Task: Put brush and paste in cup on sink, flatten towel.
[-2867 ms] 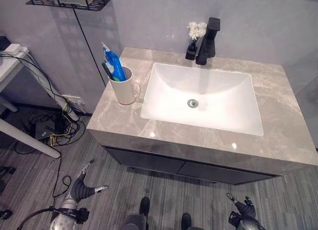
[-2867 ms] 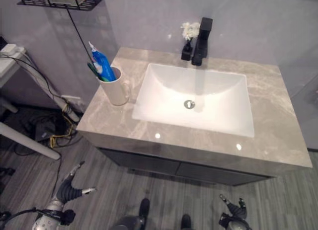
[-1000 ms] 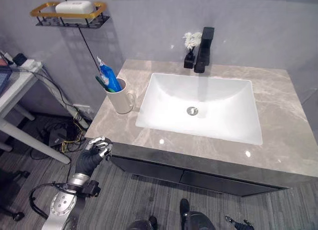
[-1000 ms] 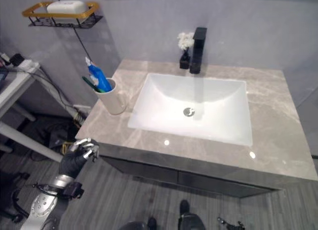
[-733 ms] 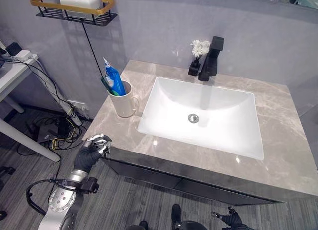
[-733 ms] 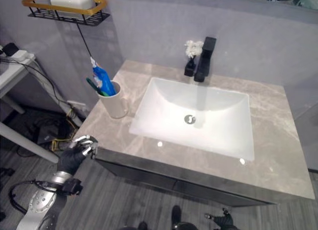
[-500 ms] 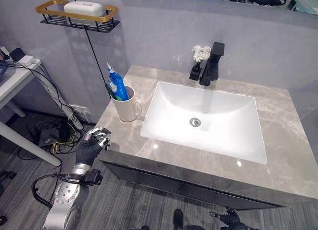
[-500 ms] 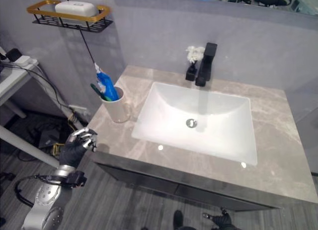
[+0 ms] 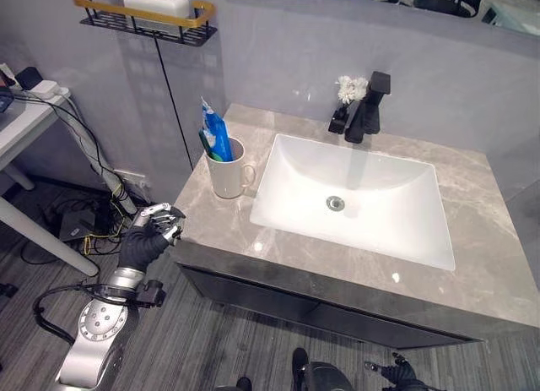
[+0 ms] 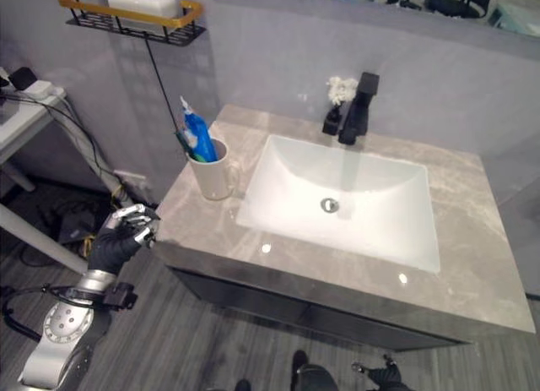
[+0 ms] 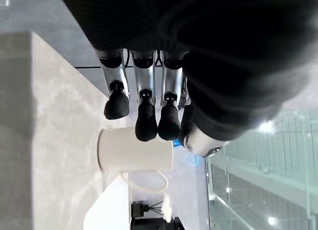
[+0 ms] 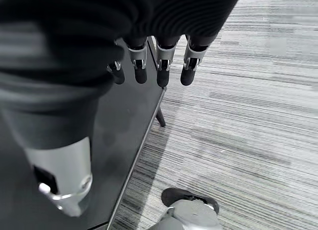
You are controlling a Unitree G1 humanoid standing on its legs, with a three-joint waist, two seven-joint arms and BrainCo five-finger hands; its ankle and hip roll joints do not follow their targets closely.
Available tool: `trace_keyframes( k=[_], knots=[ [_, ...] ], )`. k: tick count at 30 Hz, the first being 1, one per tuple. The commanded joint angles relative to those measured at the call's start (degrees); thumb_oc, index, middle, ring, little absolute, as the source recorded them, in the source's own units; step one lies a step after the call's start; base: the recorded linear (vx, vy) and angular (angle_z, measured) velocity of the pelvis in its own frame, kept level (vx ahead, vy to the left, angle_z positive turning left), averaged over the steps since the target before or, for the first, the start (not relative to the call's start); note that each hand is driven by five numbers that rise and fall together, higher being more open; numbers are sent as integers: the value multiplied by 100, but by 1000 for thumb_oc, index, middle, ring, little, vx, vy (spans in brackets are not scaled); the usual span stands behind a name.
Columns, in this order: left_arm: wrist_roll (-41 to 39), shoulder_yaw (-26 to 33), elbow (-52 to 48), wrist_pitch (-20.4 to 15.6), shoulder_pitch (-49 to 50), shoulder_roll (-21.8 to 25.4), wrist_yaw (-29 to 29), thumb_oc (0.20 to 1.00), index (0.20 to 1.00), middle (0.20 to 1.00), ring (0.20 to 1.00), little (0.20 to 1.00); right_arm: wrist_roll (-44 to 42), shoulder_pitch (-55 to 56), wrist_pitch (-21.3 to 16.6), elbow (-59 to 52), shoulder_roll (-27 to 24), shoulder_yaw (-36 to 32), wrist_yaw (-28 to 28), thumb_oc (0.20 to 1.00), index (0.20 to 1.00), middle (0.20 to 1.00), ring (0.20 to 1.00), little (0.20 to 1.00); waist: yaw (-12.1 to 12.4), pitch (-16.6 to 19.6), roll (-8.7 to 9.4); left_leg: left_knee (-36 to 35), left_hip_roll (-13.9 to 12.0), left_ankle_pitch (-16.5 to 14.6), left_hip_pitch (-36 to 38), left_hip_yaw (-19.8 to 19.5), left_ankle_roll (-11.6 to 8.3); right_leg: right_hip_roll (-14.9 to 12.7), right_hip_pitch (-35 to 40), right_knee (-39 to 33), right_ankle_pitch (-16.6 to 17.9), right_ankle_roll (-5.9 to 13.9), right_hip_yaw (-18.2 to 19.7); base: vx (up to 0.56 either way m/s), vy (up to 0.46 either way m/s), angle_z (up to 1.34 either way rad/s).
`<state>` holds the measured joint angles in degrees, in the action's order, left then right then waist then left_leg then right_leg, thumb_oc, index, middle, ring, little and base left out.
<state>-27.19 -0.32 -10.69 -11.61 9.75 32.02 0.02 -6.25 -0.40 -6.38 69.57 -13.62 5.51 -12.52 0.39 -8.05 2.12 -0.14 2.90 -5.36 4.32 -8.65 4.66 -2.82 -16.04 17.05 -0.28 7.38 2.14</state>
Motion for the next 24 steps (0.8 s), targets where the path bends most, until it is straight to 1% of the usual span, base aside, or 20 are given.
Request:
trace_keyframes(
  k=[1, 3, 4, 6, 13, 15, 17, 20, 21, 22, 24],
  knots=[
    [-136, 51, -436, -20, -127, 165, -77, 200, 200, 200, 200, 200, -338, -96, -105, 91, 56, 46, -102, 1000, 1000, 1000, 1000, 1000, -205, 50, 18, -275, 234, -200, 270, -59, -162, -60, -167, -1253, 922, 179, 322, 86, -14, 48],
    [-129, 14, -340, 49, -96, 173, -281, 200, 200, 200, 200, 200, -615, -98, -56, 313, 69, -135, -12, 1000, 1000, 1000, 1000, 1000, -220, 169, 28, -309, 265, -263, 357, -43, -157, -78, 10, -1548, 1135, 198, 418, 198, -32, 36],
    [-334, 65, -287, 97, 38, 142, -272, 200, 200, 200, 200, 200, -1032, -157, -44, 549, 88, -400, 49, 1000, 1000, 1000, 1000, 1000, -222, 260, -23, -329, 255, -302, 424, -18, -162, -30, 142, -1766, 1290, 213, 473, 217, -39, 9],
    [-547, 100, -312, 150, 140, 240, -366, 200, 200, 200, 200, 200, -924, -235, -55, 473, 91, -228, 113, 1000, 1000, 1000, 1000, 1000, -203, 296, -36, -331, 250, -304, 420, -35, -176, -14, 209, -1866, 1307, 201, 465, 114, -47, -6],
    [-809, 173, -225, 228, 128, 397, -261, 200, 200, 200, 200, 200, -720, -216, -49, 93, 157, 170, 237, 1000, 1000, 1000, 1000, 1000, -241, 385, -68, -479, 90, -223, 424, -104, -263, 37, 199, -1842, 1199, 110, 453, 45, -52, 0],
    [-1264, 60, -193, 300, 117, 518, -423, 200, 200, 200, 200, 200, -671, -178, -5, 166, 151, 214, 293, 1000, 1000, 1000, 1000, 1000, -275, 410, -99, -486, 59, -216, 437, -129, -291, 43, 217, -1884, 1181, 89, 454, 49, -34, 8],
    [-1764, -3, -188, 364, 98, 648, -437, 200, 200, 200, 200, 200, -1697, -169, 71, 579, 262, -312, 525, 1000, 1000, 1000, 1000, 1000, -339, 435, -164, -486, 28, -200, 423, -137, -326, 66, 227, -1944, 1161, 67, 484, 21, -12, 0],
    [-1958, -9, -194, 413, 74, 738, -416, 200, 200, 200, 200, 200, -1548, -138, 135, 788, 272, -241, 608, 1000, 1000, 1000, 1000, 1000, -341, 442, -175, -486, 5, -188, 413, -124, -352, 69, 249, -1986, 1165, 47, 484, 14, -17, -1],
    [-2036, 156, -207, 409, 147, 875, -490, 200, 200, 200, 200, 200, -1068, 64, 206, 891, 213, -79, 700, 1000, 1000, 1000, 1000, 1000, -362, 435, -172, -486, -26, -167, 360, -129, -391, 52, 221, -1999, 1171, 31, 426, 7, -60, 2],
    [-2182, 171, -86, 396, 55, 863, -417, 200, 200, 200, 200, 200, -1013, 86, 253, 948, 204, -48, 689, 1000, 1000, 1000, 1000, 1000, -379, 416, -193, -486, -36, -176, 328, -101, -400, 56, 165, -1987, 1160, 21, 411, 13, -64, 2],
    [-2201, 142, -10, 432, 7, 844, -361, 200, 200, 200, 200, 200, -1042, 139, 241, 914, 213, -15, 771, 1000, 1000, 1000, 1000, 1000, -403, 433, -207, -486, -44, -198, 361, -57, -413, 62, 196, -2036, 1149, 3, 402, 27, -29, -1]
  ],
)
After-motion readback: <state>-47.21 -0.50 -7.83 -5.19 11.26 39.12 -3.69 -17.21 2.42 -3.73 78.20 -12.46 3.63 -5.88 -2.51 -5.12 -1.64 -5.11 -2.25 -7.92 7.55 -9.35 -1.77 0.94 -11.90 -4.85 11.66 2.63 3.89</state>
